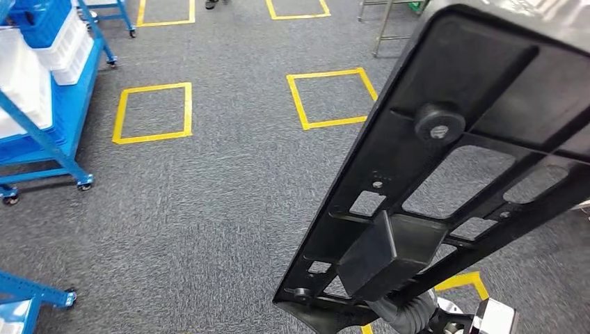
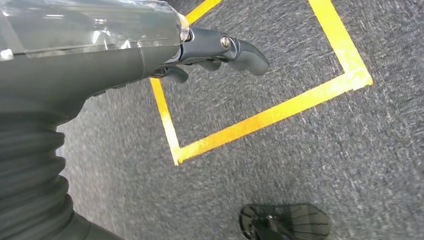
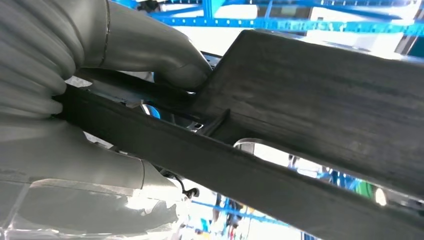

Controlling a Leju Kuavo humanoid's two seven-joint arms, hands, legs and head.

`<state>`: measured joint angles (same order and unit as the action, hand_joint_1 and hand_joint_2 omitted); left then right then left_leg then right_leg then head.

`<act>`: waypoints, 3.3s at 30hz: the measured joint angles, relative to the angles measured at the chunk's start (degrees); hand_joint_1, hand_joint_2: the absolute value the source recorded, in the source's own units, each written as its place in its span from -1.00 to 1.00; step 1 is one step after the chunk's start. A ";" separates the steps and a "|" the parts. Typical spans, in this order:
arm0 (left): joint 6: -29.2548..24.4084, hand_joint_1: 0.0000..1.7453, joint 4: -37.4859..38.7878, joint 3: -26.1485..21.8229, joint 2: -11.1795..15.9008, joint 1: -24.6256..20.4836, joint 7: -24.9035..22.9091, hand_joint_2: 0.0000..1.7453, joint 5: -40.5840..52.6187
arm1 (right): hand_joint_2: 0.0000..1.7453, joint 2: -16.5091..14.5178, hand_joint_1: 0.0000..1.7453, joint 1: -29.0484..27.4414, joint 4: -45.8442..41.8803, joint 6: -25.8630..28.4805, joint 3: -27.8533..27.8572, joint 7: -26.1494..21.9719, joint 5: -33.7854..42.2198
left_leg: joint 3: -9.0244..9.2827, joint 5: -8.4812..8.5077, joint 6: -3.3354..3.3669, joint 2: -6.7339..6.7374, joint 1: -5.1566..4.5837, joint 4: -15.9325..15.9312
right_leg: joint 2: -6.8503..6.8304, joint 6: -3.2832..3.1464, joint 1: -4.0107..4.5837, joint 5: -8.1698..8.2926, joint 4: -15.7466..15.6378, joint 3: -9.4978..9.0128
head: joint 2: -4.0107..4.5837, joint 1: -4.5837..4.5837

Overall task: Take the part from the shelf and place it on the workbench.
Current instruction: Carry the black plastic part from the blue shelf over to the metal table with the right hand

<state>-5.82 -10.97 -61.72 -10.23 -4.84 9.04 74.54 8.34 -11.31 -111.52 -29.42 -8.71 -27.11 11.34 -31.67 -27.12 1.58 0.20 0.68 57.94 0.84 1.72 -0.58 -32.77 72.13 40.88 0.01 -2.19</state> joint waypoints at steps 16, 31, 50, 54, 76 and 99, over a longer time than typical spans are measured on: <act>0.09 -1.00 0.00 -0.18 -0.21 -0.13 0.29 1.00 -0.02 | 1.00 0.50 0.72 -0.07 0.20 -0.36 -0.05 0.06 0.20 | -5.51 -8.65 -2.50 0.27 -0.23 15.07 | 0.43 -3.28 0.59 7.06 -15.22 -7.98 | 0.01 0.00; 0.16 -1.00 0.02 -0.29 -0.31 -0.10 0.57 1.00 0.35 | 1.00 0.62 0.72 0.76 0.67 -0.24 -0.09 0.11 0.26 | -0.08 -0.13 -0.03 0.80 -0.14 0.17 | -0.39 0.15 0.16 -0.73 1.63 0.64 | 0.00 0.00; -0.07 -1.00 0.02 -0.44 -0.50 -0.07 0.14 1.00 -0.51 | 1.00 0.31 0.72 1.61 1.04 -0.49 -0.19 1.06 0.25 | -3.91 -2.62 -2.66 -0.69 -0.10 8.76 | 2.88 -2.96 0.70 6.53 -14.69 -8.41 | 0.01 0.00; -0.14 -1.00 0.02 -0.45 -0.49 -0.11 0.00 1.00 -0.52 | 1.00 0.19 0.72 2.05 1.07 -0.49 -0.26 1.19 0.20 | -0.61 -0.35 -1.93 -4.22 0.12 0.96 | 5.09 -1.81 0.60 6.17 -13.77 -7.56 | -0.01 0.01; -0.32 -1.00 0.02 -0.76 -0.20 -0.41 0.25 1.00 -1.28 | 1.00 -0.32 0.72 6.18 3.20 -0.20 -2.09 1.81 0.57 | -4.28 -7.67 -2.78 0.48 -0.09 12.08 | -0.50 -2.99 0.47 7.00 -15.13 -7.83 | -0.01 0.00; -0.16 -1.00 0.01 -1.78 0.05 -0.40 0.38 1.00 -1.62 | 1.00 -0.38 0.72 8.28 5.69 -0.24 -3.01 1.80 1.25 | 1.16 -0.94 -1.16 4.35 -0.28 -0.60 | -3.93 -0.70 0.54 7.19 -14.31 -7.11 | 0.02 0.02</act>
<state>-5.98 -10.97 -63.49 -10.18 -5.24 9.42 72.93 7.97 -3.03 -105.83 -29.66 -11.72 -25.31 12.60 -30.51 -28.06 0.42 4.55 0.41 57.33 -3.09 1.03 -0.03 -25.58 57.82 33.77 0.02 -2.17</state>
